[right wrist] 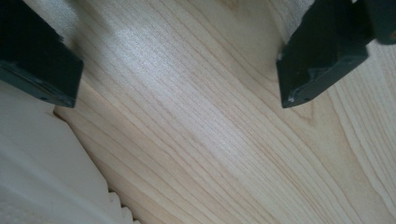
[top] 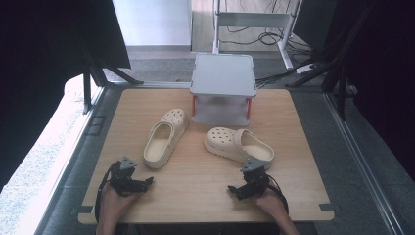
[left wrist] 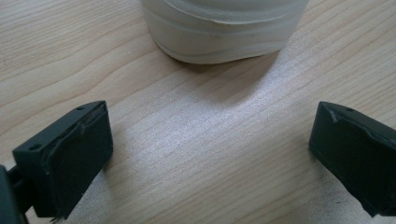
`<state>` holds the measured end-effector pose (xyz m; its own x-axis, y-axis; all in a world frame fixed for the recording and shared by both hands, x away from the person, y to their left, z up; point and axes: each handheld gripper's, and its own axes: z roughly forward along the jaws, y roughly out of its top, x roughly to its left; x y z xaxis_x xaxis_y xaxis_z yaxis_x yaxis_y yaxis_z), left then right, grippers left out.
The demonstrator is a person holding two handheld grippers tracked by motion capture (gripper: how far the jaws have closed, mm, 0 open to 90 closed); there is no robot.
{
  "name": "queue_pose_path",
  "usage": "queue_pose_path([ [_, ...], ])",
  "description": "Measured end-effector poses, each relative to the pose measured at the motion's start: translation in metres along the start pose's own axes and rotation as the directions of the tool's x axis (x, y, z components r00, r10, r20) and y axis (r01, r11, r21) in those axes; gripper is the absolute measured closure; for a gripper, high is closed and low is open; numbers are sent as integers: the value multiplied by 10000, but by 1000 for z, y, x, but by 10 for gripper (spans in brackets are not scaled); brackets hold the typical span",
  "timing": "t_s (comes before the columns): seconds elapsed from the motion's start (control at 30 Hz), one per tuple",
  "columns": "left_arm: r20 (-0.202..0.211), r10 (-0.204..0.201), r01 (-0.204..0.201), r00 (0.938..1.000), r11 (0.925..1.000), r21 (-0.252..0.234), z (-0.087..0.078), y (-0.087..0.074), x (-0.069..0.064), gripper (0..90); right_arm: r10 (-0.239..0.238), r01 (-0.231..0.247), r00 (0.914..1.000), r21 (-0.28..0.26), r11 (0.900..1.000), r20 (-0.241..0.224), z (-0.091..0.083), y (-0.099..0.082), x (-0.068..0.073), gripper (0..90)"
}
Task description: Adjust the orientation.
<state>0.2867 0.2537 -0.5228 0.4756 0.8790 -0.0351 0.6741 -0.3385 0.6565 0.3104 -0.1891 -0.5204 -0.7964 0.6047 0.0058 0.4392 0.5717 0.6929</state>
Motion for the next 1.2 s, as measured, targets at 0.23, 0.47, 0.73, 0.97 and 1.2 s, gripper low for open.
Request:
queue_pose_path([
  [0.23, 2, -4, 4, 10000, 10000, -9, 0, 0, 0, 0, 24, -24, 10000, -15, 10000, 34, 0, 0, 0, 0],
  [0.47, -2, -26, 26, 10000, 10000, -5, 0, 0, 0, 0, 21, -21, 10000, -12, 10000, 25, 0, 0, 0, 0],
  [0.73, -23, -39, 39, 10000, 10000, -3, 1, 1, 0, 0, 52, -52, 10000, -3, 10000, 31, 0, 0, 0, 0],
  [0.97, -28, -41, 41, 10000, 10000, 1, 1, 1, 0, 0, 125, -126, 9999, 204, 9997, 31, -1, 5, 0, 21],
  [1.2, -27, -41, 41, 10000, 10000, 0, 1, 1, 0, 0, -185, 185, 9998, 46, 9998, -117, -9, 19, 5, 0],
])
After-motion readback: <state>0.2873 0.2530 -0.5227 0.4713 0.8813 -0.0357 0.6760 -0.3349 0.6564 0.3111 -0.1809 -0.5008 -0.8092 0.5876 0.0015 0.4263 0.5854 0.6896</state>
